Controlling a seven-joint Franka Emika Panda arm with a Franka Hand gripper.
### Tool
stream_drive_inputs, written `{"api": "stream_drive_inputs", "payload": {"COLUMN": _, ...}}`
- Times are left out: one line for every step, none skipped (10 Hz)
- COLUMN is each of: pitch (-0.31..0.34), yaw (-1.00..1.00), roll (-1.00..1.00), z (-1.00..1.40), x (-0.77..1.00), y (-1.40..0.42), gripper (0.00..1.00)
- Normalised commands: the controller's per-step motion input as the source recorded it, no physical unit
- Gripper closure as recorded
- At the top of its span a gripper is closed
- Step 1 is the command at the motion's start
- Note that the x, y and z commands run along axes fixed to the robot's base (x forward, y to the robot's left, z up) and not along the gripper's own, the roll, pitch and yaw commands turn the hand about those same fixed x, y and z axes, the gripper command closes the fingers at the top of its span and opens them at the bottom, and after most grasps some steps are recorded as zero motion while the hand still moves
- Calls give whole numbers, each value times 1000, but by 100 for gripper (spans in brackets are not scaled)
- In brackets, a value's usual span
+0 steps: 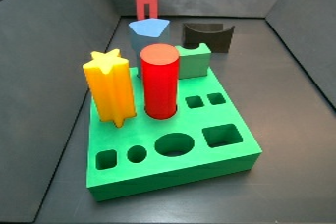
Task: Pick up the double-square object. Move up. Move to above the board. Insert the double-square object.
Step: Pick up the double-square object.
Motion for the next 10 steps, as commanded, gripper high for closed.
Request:
{"api": "stream_drive_inputs", "payload": {"pitch": 0, "yaw": 0, "roll": 0, "z": -157, "x": 0, "y": 26, "gripper": 0}}
{"api": "stream_drive_inputs", "payload": {"pitch": -17, "yaw": -3, "roll": -13, "z": -34, "x": -40, "y": 0, "gripper": 0}}
{"api": "stream_drive_inputs", "payload": {"pitch": -7, "yaw": 0, "roll": 0, "z": 0, "x": 0, "y": 0, "gripper": 0}}
{"api": "stream_drive_inputs", "payload": {"pitch": 0, "yaw": 0, "roll": 0, "z": 0, "x": 0, "y": 0, "gripper": 0}}
{"api": "stream_drive_inputs", "payload": {"pitch": 0, "yaw": 0, "roll": 0, "z": 0, "x": 0, "y": 0, "gripper": 100}}
{"api": "stream_drive_inputs", "payload": {"pitch": 0, "yaw": 0, "roll": 0, "z": 0, "x": 0, "y": 0, "gripper": 100}}
{"api": "stream_drive_inputs", "payload": {"pitch": 0, "yaw": 0, "roll": 0, "z": 0, "x": 0, "y": 0, "gripper": 100}}
{"api": "stream_drive_inputs", "payload": {"pitch": 0, "yaw": 0, "roll": 0, "z": 0, "x": 0, "y": 0, "gripper": 100}}
{"api": "stream_drive_inputs", "payload": {"pitch": 0, "yaw": 0, "roll": 0, "z": 0, "x": 0, "y": 0, "gripper": 100}}
{"api": "stream_drive_inputs", "payload": {"pitch": 0, "yaw": 0, "roll": 0, "z": 0, "x": 0, "y": 0, "gripper": 100}}
